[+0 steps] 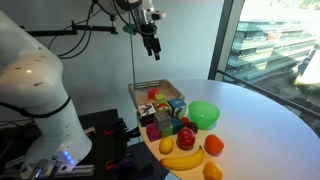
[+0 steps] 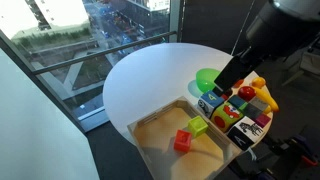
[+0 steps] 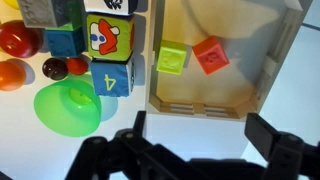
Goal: Put the grey block on the wooden tray
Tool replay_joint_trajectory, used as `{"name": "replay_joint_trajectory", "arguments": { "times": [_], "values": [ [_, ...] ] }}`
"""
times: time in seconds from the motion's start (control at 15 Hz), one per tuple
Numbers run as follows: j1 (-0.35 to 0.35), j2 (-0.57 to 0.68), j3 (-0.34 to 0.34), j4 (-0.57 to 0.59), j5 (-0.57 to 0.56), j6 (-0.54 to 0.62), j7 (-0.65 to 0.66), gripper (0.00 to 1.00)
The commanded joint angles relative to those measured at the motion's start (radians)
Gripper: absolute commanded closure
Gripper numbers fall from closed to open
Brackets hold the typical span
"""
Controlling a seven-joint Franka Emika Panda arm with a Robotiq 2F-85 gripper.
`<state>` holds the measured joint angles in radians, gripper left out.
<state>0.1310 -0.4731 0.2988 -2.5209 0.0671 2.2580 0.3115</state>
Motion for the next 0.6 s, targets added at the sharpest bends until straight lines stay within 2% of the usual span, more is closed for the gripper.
{"name": "replay_joint_trajectory", "arguments": {
  "times": [0.0, 0.53],
  "values": [
    [0.013, 0.002, -0.013, 0.002, -0.008, -0.002, 0.006, 0.0],
    [0.011, 0.007, -0.03, 0.011, 0.002, -0.013, -0.007, 0.0]
  ]
}}
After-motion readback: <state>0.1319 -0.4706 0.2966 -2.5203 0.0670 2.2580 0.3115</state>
